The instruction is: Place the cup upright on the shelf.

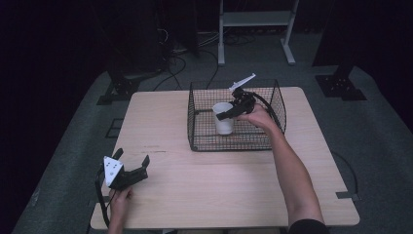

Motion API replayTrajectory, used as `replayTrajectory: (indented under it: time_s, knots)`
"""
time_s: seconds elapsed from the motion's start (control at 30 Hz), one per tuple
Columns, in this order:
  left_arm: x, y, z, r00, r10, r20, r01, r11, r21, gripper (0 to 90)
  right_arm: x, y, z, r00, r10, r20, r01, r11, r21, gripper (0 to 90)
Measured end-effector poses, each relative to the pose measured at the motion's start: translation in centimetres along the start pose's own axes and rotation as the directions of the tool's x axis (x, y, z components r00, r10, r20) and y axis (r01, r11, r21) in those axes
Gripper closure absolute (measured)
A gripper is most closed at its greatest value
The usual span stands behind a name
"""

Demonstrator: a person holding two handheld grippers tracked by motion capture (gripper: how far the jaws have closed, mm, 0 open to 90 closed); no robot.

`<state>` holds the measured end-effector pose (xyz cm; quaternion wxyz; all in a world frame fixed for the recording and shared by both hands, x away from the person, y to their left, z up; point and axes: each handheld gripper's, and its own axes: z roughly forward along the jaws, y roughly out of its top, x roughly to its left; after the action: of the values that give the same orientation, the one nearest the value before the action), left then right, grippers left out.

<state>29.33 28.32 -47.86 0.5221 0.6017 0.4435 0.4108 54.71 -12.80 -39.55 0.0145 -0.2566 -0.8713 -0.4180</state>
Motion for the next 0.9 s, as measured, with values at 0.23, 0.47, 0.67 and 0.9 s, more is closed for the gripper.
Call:
replayTrajectory:
  time_s: [0.23, 0.47, 0.67, 0.9]
  knots:
    - [0.03, 0.00, -0.01, 1.0000, -0.002, 0.000, 0.002, 1.0000, 0.000, 0.0, -0.05, -0.14, 0.24, 0.9999, 0.002, 0.014, -0.002, 1.000, 0.012, 18.2]
    - [0.05, 0.00, -0.01, 1.0000, -0.003, 0.000, 0.003, 1.0000, 0.001, 0.0, -0.02, -0.21, 0.07, 0.9999, 0.001, 0.010, -0.001, 1.000, 0.010, 18.4]
    - [0.03, 0.00, 0.00, 1.0000, -0.001, 0.000, 0.001, 1.0000, 0.000, 0.0, 0.24, -0.63, -0.22, 0.9998, -0.010, 0.019, 0.010, 1.000, 0.002, 18.4]
    - [0.03, 0.01, -0.01, 1.0000, 0.000, 0.000, 0.000, 1.0000, 0.001, 0.0, 0.50, -0.67, -0.53, 0.9996, -0.018, 0.021, 0.018, 1.000, 0.021, 18.4]
